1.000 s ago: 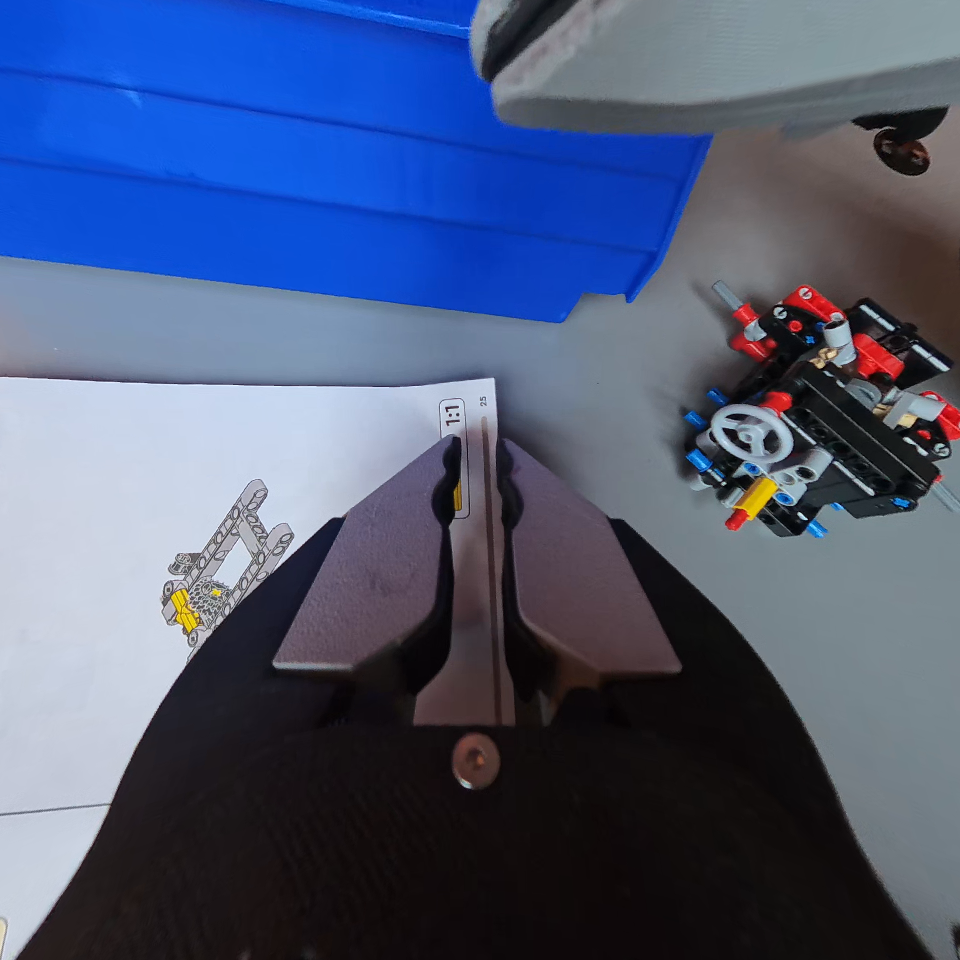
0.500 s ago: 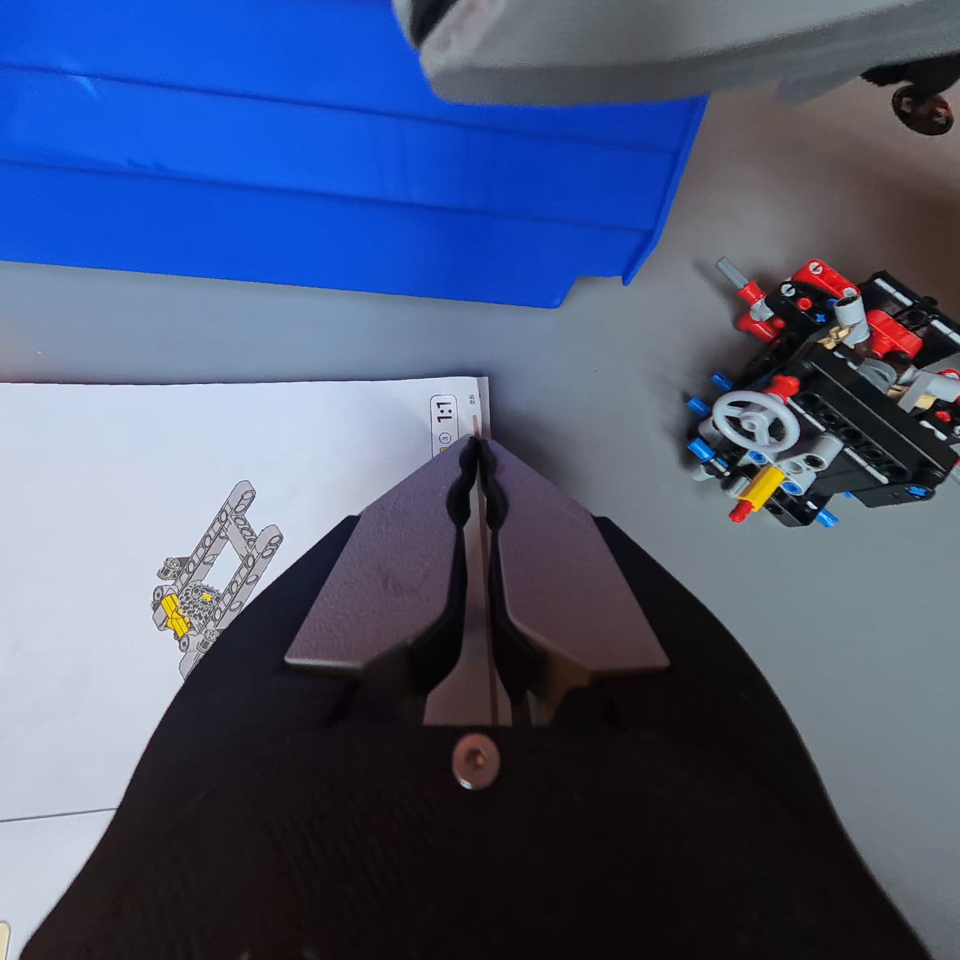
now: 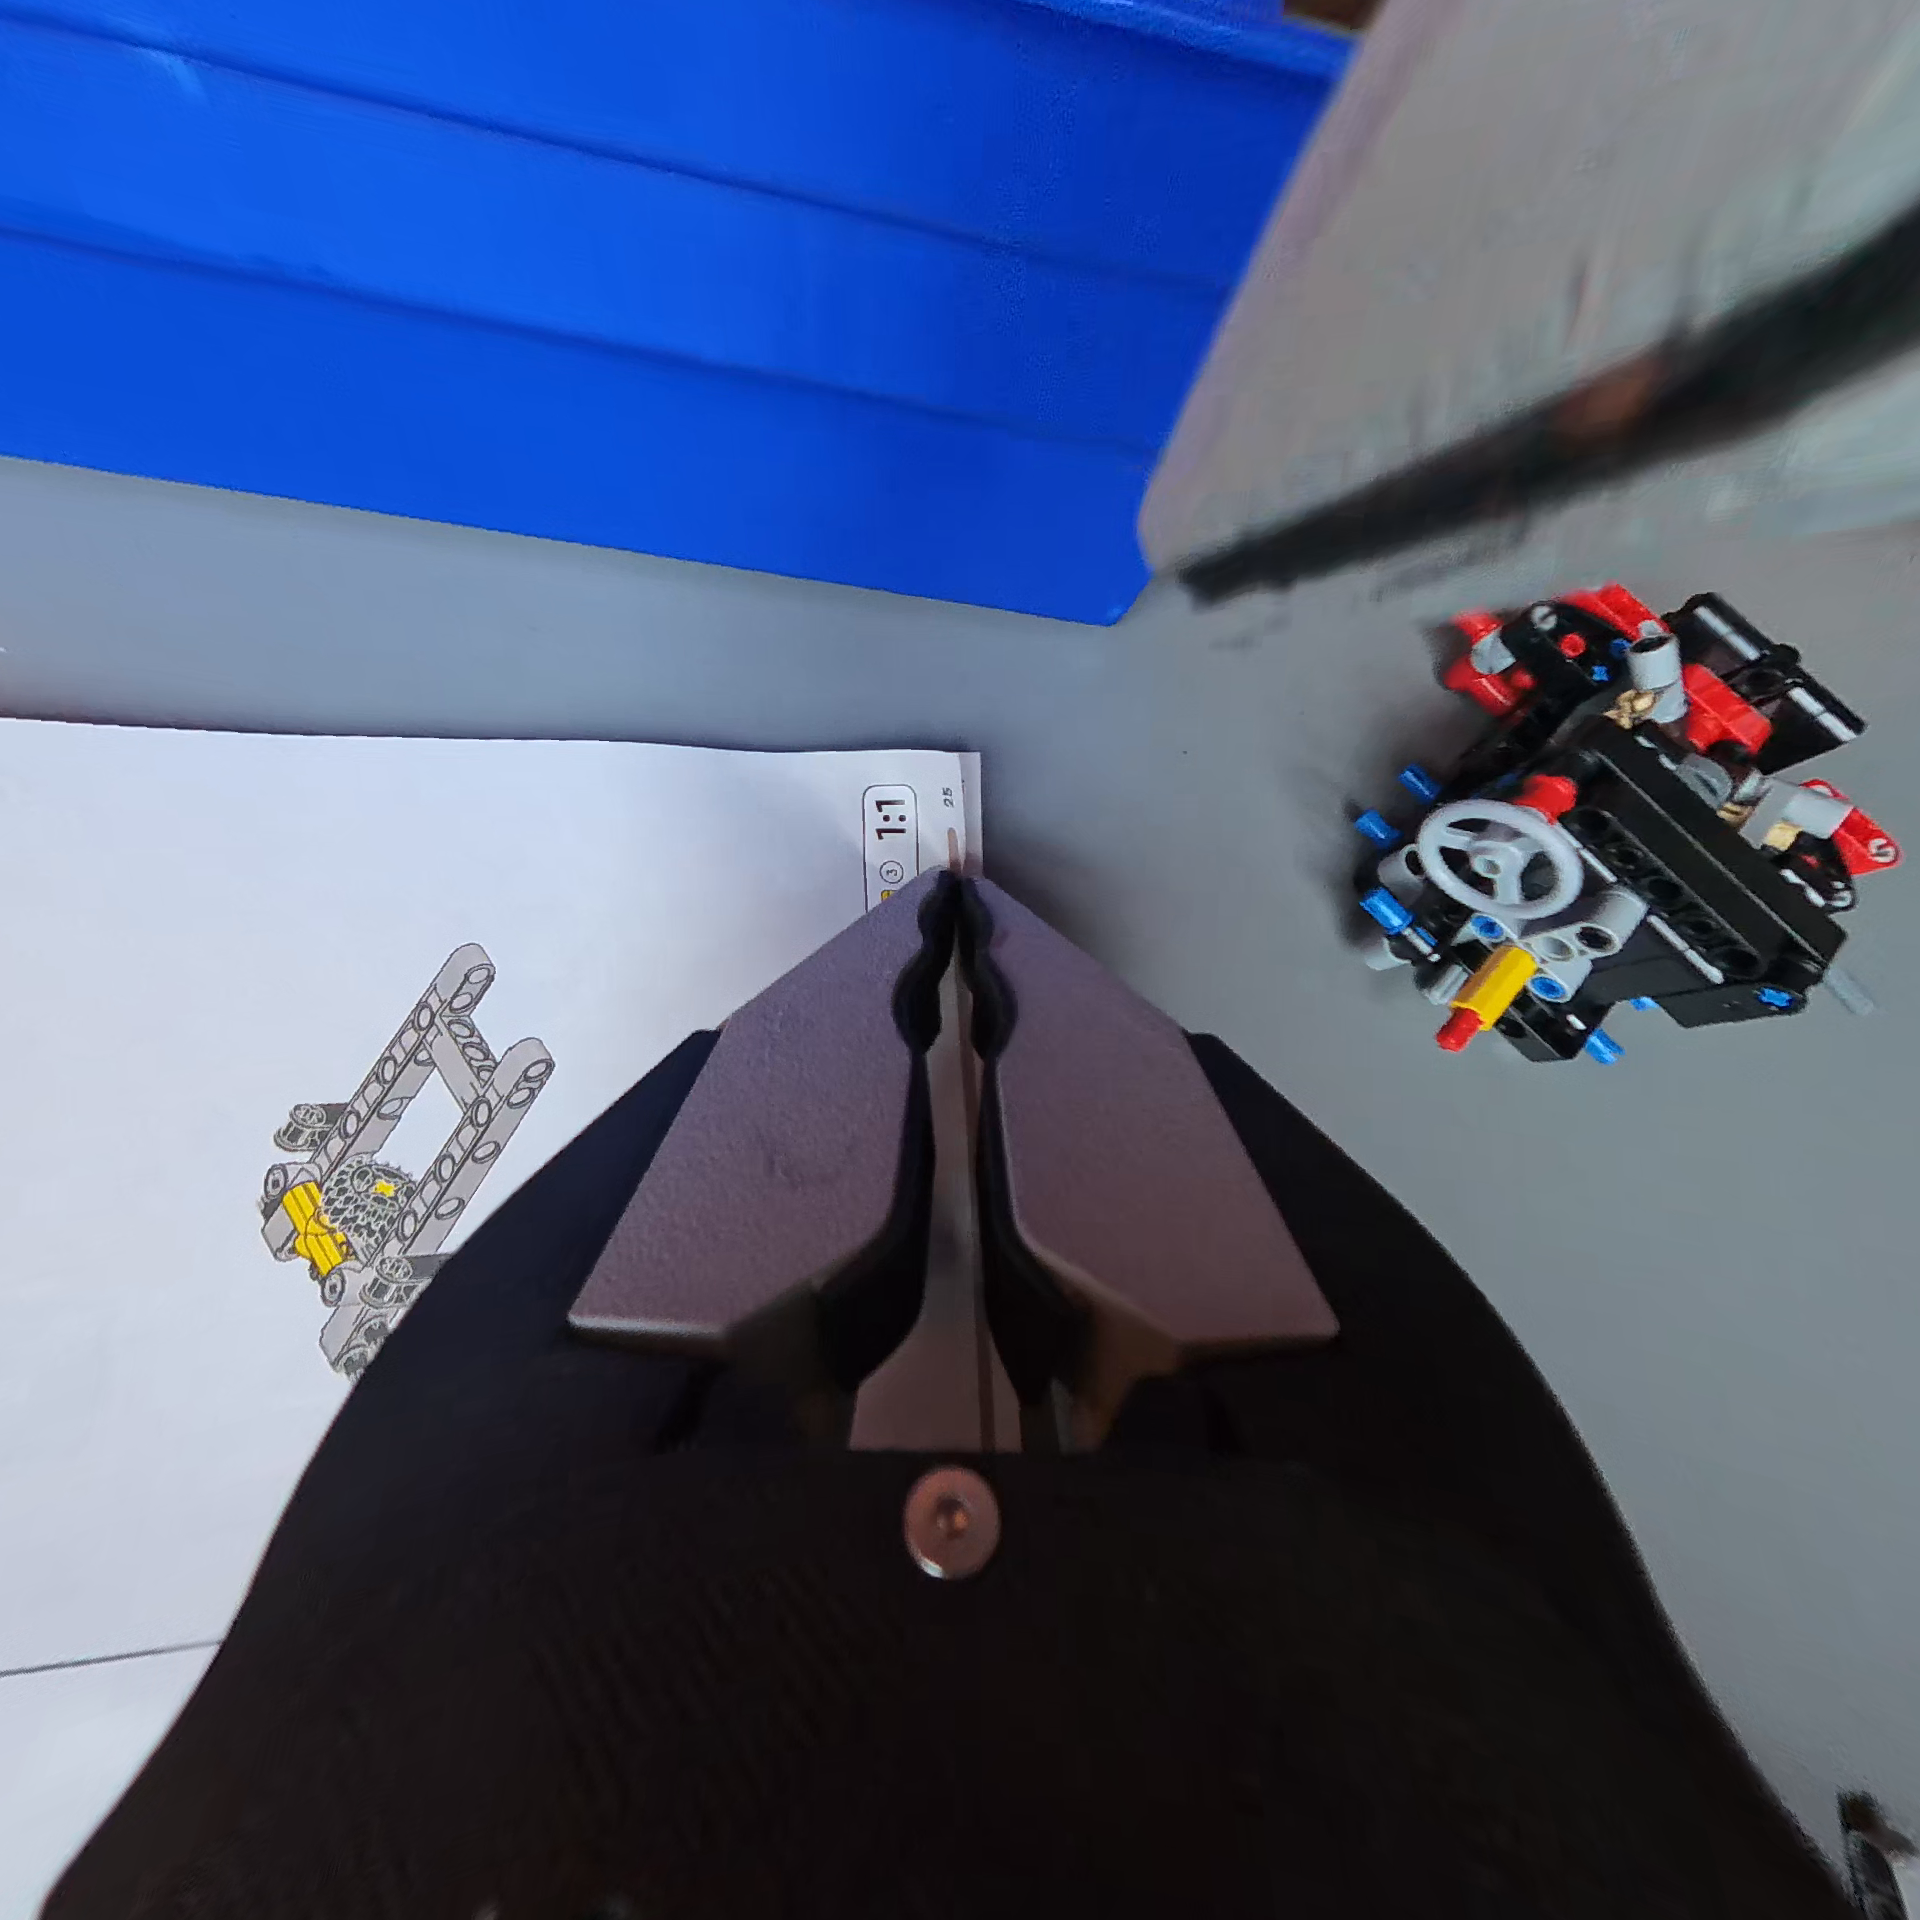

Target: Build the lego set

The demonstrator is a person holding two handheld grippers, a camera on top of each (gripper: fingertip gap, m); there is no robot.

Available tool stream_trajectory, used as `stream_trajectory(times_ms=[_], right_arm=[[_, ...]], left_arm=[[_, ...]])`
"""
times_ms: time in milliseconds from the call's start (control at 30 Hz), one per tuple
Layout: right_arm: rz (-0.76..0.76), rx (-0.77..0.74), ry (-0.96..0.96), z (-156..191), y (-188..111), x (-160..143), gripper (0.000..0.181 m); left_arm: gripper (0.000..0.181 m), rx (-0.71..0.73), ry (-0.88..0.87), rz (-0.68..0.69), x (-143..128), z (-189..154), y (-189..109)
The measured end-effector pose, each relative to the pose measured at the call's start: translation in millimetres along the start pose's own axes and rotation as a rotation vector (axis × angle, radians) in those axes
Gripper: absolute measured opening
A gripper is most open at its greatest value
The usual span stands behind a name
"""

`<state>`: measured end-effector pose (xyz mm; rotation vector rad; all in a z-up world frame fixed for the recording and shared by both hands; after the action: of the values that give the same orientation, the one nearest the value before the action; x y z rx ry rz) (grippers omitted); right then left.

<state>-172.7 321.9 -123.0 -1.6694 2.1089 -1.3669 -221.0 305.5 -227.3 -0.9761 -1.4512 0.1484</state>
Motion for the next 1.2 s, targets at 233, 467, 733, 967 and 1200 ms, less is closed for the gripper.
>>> stream_trajectory(times_ms=[233, 467, 733, 967, 1200], right_arm=[[0.160, 0.264, -0.172, 6.6, 28.5, -14.6, 0.011], [0.311, 0.316, -0.289, 14.6, 48.8, -25.7, 0.009], [0.424, 0.420, -0.368, 26.4, 59.1, -30.6, 0.012], [0.430, 0.442, -0.354, 35.1, 69.1, -34.6, 0.014], [0.397, 0.447, -0.317, 35.6, 70.7, -33.5, 0.012]], left_arm=[[0.000, 0.001, -0.078, -0.017, -2.0, 6.5, -6.2], [0.000, 0.011, -0.107, -0.034, -7.3, 15.4, -16.6], [0.000, 0.016, -0.103, -0.018, -10.1, 17.4, -16.7], [0.000, -0.002, -0.127, -0.021, -10.4, 18.6, -16.8], [0.000, -0.003, -0.128, -0.022, -10.5, 18.8, -16.9]])
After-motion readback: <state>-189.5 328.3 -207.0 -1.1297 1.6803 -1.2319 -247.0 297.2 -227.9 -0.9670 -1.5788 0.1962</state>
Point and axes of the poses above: each gripper's, where its closed fingertips meet, y out along the fingers, x out of its top, z = x × y across the jaws, the point moved 6 cm from there along -y, back along the fingers, and after that the axes turned 4 degrees about -z, right-handed, at the moved point
